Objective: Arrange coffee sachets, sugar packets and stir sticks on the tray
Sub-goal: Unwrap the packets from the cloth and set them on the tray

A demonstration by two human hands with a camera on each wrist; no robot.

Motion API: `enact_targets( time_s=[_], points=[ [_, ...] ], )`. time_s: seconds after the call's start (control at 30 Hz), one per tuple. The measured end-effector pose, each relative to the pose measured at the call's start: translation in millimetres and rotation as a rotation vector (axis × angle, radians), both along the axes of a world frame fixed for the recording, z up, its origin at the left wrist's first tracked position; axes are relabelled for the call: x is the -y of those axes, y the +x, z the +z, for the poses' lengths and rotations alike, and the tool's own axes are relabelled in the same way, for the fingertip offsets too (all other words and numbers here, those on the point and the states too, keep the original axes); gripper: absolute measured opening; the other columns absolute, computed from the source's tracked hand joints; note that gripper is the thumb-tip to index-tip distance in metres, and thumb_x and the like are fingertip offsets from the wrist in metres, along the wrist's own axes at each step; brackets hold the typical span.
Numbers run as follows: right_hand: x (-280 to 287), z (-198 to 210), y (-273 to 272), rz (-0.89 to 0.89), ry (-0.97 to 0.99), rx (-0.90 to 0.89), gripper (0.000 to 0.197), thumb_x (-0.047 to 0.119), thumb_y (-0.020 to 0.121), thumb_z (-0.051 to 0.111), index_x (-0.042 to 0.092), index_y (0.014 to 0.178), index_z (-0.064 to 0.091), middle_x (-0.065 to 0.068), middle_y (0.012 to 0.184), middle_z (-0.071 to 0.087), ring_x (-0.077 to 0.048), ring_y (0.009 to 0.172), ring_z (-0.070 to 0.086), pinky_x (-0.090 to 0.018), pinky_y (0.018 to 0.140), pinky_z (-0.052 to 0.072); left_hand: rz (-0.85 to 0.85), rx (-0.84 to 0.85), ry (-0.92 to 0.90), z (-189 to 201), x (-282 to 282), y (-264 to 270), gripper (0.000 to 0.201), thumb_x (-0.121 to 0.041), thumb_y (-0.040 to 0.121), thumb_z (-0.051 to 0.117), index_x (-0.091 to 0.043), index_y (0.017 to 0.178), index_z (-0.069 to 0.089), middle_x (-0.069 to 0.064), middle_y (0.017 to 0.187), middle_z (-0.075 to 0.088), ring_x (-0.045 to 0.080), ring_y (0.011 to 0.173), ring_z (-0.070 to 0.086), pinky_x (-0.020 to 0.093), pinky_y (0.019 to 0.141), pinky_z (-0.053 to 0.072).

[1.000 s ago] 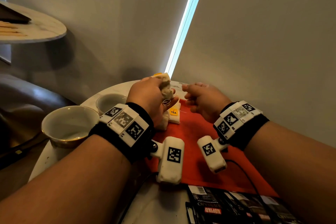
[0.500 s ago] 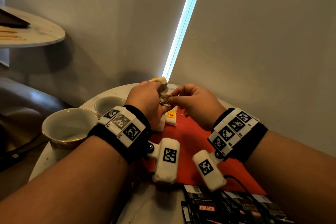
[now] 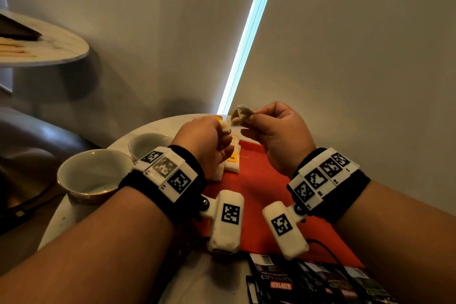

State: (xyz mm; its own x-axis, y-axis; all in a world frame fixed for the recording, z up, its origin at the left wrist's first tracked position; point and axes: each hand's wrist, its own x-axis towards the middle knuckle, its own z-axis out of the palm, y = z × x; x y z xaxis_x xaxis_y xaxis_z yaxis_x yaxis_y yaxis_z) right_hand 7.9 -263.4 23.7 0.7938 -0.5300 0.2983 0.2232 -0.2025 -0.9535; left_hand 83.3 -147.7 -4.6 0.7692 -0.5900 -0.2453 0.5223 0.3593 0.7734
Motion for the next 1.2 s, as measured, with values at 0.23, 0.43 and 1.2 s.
enact_targets(
  time_s=[0.23, 0.43, 1.2],
  points=[
    [1.8, -11.8, 2.5, -0.035, -0.166, -0.082, 0.011, 0.016, 0.071, 0.074, 0.017, 0.075, 0.064, -0.011, 0.085, 0.07, -0.027, 0.08, 0.065, -0.04, 0.069, 0.053, -0.078, 0.022, -0.093, 0.3, -5.4, -0.5, 0.024, -0.018, 0.1, 0.055, -0.005, 0.117, 0.066, 0.011, 0.099, 0.067, 0.02, 0.088, 0.064, 0.03, 0.067, 0.057],
    [3.1, -14.7, -0.2, 0.074, -0.038, -0.135, 0.016, 0.003, 0.062, 0.067, 0.008, 0.074, 0.057, -0.015, 0.075, 0.062, -0.026, 0.069, 0.061, -0.033, 0.059, 0.05, 0.01, 0.094, -0.144, -4.7, -0.4, 6.6, 0.016, 0.009, 0.091, 0.053, 0.006, 0.105, 0.061, 0.02, 0.094, 0.063, 0.023, 0.081, 0.066, 0.025, 0.071, 0.056],
    [6.4, -11.9, -3.0, 0.053, 0.014, -0.229, 0.003, 0.006, 0.093, 0.064, 0.006, 0.095, 0.066, -0.011, 0.08, 0.07, -0.016, 0.066, 0.065, -0.026, 0.053, 0.048, 0.01, 0.205, -0.092, -11.4, 3.0, 8.2, 0.026, 0.001, 0.093, 0.063, 0.003, 0.119, 0.059, 0.016, 0.088, 0.066, 0.023, 0.071, 0.07, 0.029, 0.059, 0.056]
  ],
)
